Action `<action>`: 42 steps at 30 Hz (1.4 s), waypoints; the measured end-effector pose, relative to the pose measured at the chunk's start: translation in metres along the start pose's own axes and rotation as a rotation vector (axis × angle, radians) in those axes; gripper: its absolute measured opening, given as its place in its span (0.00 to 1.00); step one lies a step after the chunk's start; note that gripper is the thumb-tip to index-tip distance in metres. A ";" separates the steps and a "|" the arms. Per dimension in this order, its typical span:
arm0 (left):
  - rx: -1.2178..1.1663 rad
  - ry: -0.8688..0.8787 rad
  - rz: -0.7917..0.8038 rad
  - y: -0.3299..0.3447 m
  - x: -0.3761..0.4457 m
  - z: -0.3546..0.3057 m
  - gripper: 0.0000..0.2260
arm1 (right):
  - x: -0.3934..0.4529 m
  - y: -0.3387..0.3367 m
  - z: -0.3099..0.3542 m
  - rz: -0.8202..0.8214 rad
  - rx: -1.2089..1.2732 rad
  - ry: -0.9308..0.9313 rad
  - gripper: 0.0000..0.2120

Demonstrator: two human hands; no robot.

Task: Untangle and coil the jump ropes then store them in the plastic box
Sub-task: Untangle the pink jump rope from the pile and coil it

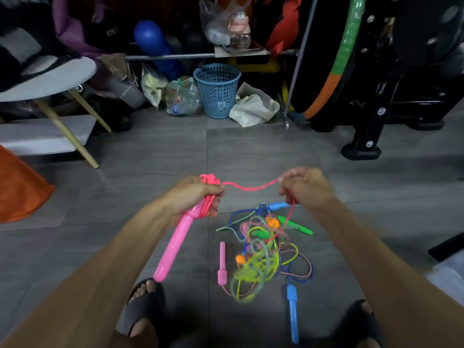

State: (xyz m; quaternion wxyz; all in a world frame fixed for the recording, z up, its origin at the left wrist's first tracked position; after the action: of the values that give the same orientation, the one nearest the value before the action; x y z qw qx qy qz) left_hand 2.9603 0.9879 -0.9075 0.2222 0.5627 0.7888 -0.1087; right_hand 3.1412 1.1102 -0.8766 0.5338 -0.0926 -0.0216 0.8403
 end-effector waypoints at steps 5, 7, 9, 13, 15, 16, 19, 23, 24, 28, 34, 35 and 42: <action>-0.002 0.002 -0.009 0.001 0.002 0.002 0.07 | 0.005 -0.007 -0.009 0.009 -0.071 0.006 0.06; 0.003 -0.011 -0.010 0.001 0.003 0.003 0.07 | 0.008 -0.014 -0.021 -0.019 -0.145 0.043 0.08; -0.076 -0.044 0.031 0.004 0.001 0.004 0.07 | 0.011 -0.011 -0.015 -0.022 -0.092 -0.017 0.09; -0.336 -0.040 0.227 0.021 -0.006 -0.005 0.03 | 0.013 -0.015 -0.020 -0.091 -0.386 -0.099 0.13; -0.395 0.006 0.318 0.029 -0.008 -0.009 0.08 | 0.011 -0.006 -0.024 -0.049 -0.492 -0.121 0.12; -0.437 0.019 0.352 0.032 -0.008 -0.010 0.13 | 0.010 -0.001 -0.022 -0.030 -0.543 -0.132 0.11; -0.606 0.062 0.387 0.037 -0.007 -0.017 0.19 | 0.007 0.011 -0.021 0.066 -0.680 -0.149 0.09; -0.779 0.074 0.231 0.036 -0.001 -0.020 0.15 | -0.006 0.034 -0.020 0.250 -0.727 -0.259 0.09; -0.792 0.072 0.198 0.034 0.001 -0.019 0.15 | -0.010 0.040 -0.019 0.301 -0.714 -0.277 0.09; -0.571 0.122 0.109 0.027 0.006 -0.019 0.19 | -0.029 0.060 -0.010 0.500 -0.605 -0.279 0.12; 0.077 0.271 -0.096 0.023 0.011 -0.018 0.12 | -0.046 0.068 0.004 0.615 -0.330 -0.124 0.14; 0.170 0.277 -0.103 0.022 0.012 -0.018 0.11 | -0.048 0.068 0.005 0.626 -0.295 -0.112 0.15; 0.391 0.183 0.094 0.038 0.010 -0.008 0.09 | -0.043 0.052 0.014 0.599 -0.145 -0.094 0.16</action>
State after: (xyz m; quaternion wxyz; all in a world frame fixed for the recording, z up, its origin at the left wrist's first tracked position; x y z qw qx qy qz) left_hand 2.9914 1.0128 -0.9021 0.0411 0.6389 0.7424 -0.1973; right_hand 3.1098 1.0495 -0.8637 0.2531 -0.0937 -0.0777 0.9598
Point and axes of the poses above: each hand's wrist, its own x-axis towards the middle knuckle, its own y-axis out of the palm, z = x × y, the point moved 8 cm from there along x, towards the middle knuckle, and after that the axes turned 2 degrees about -x, right-handed, at the moved point
